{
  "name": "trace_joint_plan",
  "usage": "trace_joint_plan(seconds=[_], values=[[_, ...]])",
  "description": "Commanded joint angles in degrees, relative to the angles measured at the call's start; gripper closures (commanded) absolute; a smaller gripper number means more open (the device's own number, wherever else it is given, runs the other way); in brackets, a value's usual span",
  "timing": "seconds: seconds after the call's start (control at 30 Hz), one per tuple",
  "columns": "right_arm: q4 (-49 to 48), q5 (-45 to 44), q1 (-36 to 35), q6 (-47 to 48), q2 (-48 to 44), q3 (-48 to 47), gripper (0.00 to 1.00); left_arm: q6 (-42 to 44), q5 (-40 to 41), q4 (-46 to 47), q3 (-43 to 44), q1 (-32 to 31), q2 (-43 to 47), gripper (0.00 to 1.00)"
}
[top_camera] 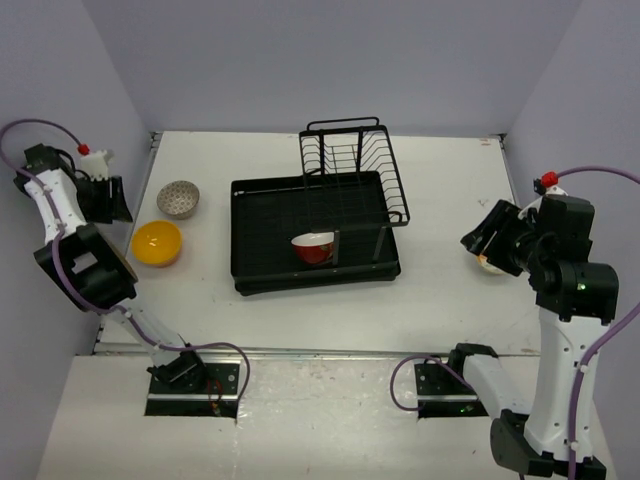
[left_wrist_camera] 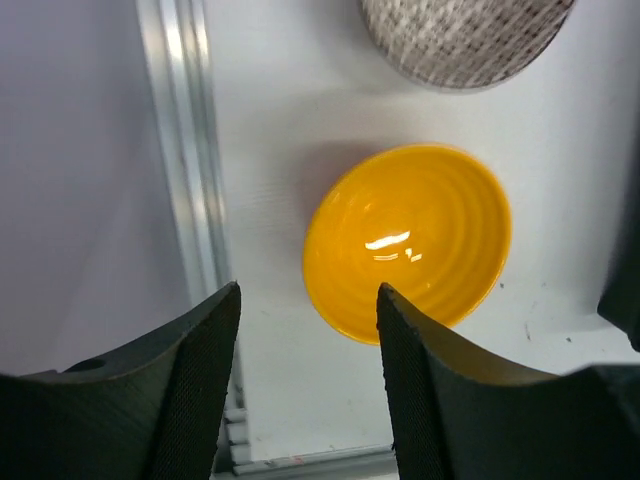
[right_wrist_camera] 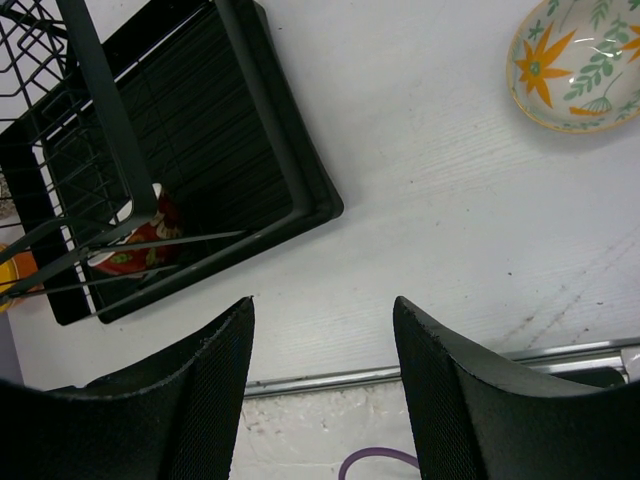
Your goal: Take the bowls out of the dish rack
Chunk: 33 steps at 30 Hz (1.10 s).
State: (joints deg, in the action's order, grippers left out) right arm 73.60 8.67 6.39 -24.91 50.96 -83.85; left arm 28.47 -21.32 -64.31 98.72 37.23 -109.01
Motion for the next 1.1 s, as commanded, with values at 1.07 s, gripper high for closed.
trace_joint_plan(seconds=[1.07], values=[[-1.89,0.21,-0.15,-0.49,-1.13,2.38,0.41,28.40,-44.24,-10.57,-8.88,-46.72,19.54,0.51]])
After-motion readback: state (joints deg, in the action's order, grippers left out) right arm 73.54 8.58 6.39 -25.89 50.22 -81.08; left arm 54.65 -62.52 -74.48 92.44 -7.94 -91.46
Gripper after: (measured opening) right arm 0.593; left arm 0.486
